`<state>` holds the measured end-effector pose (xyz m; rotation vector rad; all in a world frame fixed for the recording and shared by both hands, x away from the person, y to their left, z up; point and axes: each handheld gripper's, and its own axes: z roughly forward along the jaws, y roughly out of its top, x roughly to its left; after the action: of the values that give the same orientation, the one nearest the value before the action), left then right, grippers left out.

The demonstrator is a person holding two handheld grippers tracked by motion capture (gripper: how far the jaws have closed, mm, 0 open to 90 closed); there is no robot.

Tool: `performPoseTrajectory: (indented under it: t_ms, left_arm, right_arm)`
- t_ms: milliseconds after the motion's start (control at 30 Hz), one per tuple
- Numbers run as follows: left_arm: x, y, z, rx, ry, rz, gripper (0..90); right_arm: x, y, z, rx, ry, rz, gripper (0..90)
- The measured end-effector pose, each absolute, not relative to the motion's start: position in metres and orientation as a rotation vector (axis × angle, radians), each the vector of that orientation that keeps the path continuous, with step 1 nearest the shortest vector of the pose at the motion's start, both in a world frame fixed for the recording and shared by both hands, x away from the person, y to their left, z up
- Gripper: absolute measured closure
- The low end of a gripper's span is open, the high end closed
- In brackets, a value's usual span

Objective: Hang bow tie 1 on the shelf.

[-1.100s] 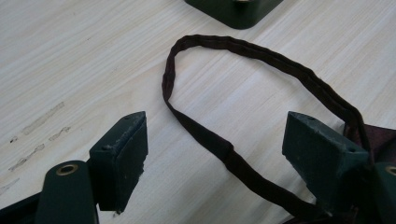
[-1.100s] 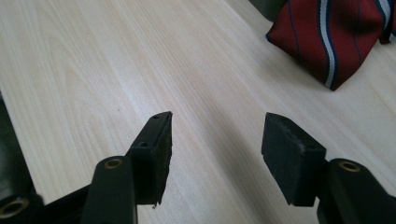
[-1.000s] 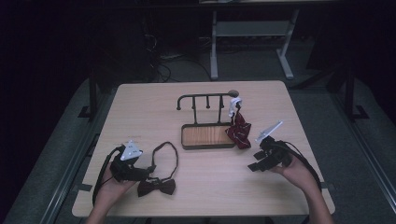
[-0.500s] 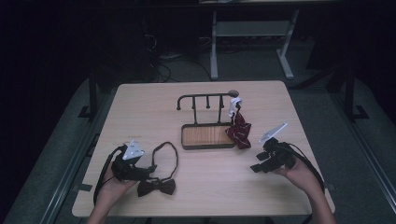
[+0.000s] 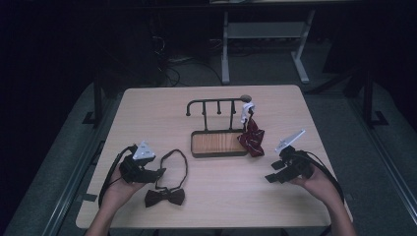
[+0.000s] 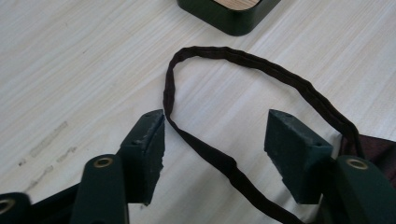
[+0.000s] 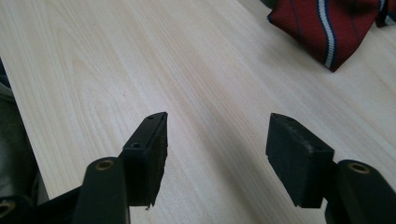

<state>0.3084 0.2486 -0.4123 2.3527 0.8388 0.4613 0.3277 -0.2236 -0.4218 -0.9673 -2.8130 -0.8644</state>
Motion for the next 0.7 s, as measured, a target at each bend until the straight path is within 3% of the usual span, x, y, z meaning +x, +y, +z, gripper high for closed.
performPoseTrajectory:
  t_ms: [300,700]
  left_arm:
    - [0.327,0.245,-0.403,2.390,0.859,0.464,39.7]
    - [0.359,0.241,-0.415,2.429,0.963,0.357,54.3]
  right_arm:
    - [0.327,-0.221,-0.423,-0.959,-2.826,-0.848,37.7]
    - [0.326,-0.223,-0.421,-0.954,-2.833,-0.863,37.6]
